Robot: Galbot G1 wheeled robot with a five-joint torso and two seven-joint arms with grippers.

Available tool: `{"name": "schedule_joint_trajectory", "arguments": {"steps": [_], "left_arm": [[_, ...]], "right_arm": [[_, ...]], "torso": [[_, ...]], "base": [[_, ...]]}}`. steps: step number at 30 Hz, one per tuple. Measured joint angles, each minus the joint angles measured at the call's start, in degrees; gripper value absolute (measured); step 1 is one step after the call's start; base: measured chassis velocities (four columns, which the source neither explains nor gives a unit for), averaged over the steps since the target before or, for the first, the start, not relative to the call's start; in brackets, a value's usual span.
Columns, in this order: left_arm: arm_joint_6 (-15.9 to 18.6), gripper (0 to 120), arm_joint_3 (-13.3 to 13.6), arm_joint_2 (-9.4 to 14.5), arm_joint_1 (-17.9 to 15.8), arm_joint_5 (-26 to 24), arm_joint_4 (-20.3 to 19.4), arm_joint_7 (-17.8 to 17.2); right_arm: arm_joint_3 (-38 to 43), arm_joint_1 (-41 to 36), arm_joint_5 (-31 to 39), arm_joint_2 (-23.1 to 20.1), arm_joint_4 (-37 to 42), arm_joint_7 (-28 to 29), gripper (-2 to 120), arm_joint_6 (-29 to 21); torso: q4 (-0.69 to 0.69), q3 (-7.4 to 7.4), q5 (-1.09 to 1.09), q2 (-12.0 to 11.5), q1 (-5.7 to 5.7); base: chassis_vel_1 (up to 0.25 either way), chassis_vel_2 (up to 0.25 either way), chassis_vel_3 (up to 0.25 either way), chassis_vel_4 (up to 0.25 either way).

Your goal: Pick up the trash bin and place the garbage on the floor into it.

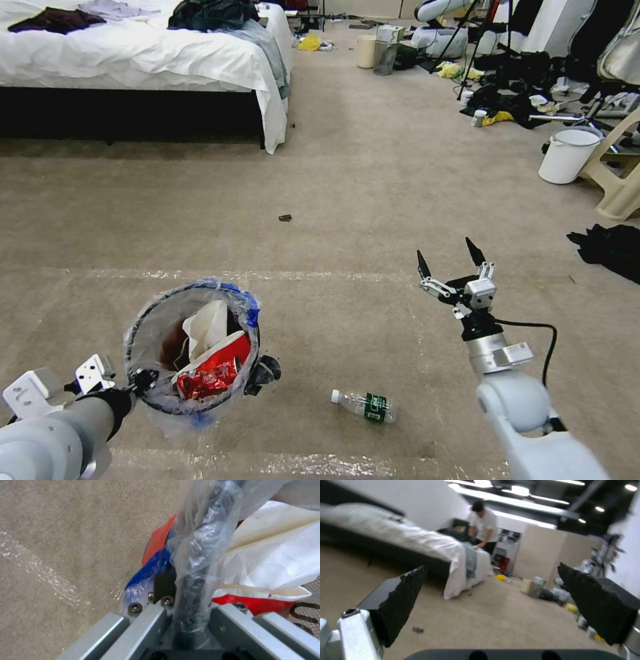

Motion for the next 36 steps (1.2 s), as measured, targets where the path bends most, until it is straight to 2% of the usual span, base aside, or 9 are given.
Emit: {"name": "schedule_joint_trajectory", "arguments": {"steps": [1, 5, 6, 7, 9, 10, 13, 23, 36], "left_arm": [[0.01, 0, -0.1, -0.04, 0.23, 0.09, -0.16, 0.08], [0.05, 0, -0.17, -0.1, 0.37, 0.13, -0.27, 0.12], [0.05, 0, -0.24, -0.16, 0.32, 0.13, -0.32, 0.12], [0.05, 0, -0.24, -0.16, 0.32, 0.13, -0.32, 0.12], [0.05, 0, -0.27, -0.4, 0.24, 0.13, -0.37, 0.12], [0.05, 0, -0.27, -0.4, 0.24, 0.13, -0.37, 0.12], [0.05, 0, -0.21, -0.81, 0.47, 0.46, -0.49, 0.11], [0.13, 0, 0.55, 0.0, 0.02, 0.53, 0.17, 0.12], [0.14, 0, 0.93, -0.6, 0.17, 1.53, 0.99, 0.03]], "right_arm": [[-1.05, 1.75, 1.57, -4.15, -1.01, -1.59, 100, -0.05], [-3.19, 4.53, 4.99, -9.95, -2.34, -6.0, 100, -0.03], [-6.11, 6.9, 9.1, -15.15, -2.87, -9.0, 100, 0.17], [-6.11, 6.9, 9.1, -15.15, -2.87, -9.0, 100, 0.17], [-14.68, 12.28, 16.86, -24.79, -2.94, -14.62, 100, -0.09], [-14.68, 12.28, 16.86, -24.79, -2.94, -14.62, 100, -0.09], [-23.99, 19.1, 19.86, -32.33, -4.09, -20.39, 100, -2.31], [-34.63, 23.42, 18.76, -38.18, -6.5, -26.08, 100, -4.4], [-40.83, 22.27, 17.24, -42.25, -1.22, -14.77, 100, -21.69]], "torso": [[0.0, 0.0, 0.02, 0.0, -0.01], [0.01, 0.0, 0.03, 0.0, 0.0], [0.0, 0.0, 0.04, 0.0, 0.0], [0.0, 0.0, 0.04, 0.0, 0.0], [0.02, 0.0, -0.01, -0.01, 0.0], [0.02, 0.0, -0.01, -0.01, 0.0], [0.0, 0.0, -0.02, -0.01, 0.0], [-0.01, 0.0, 0.01, -0.01, 0.0], [0.01, 0.0, 0.01, -0.01, -0.01]], "base": [[0.0, 0.0, 0.0, 0.0], [0.0, 0.0, 0.0, 0.0], [0.0, 0.0, 0.0, 0.0], [0.0, 0.0, 0.0, 0.0], [0.0, 0.0, 0.0, 0.0], [0.0, 0.0, 0.0, 0.0], [0.0, 0.0, 0.0, 0.0], [0.0, 0.0, 0.0, 0.0], [0.0, 0.0, 0.0, 0.0]]}}
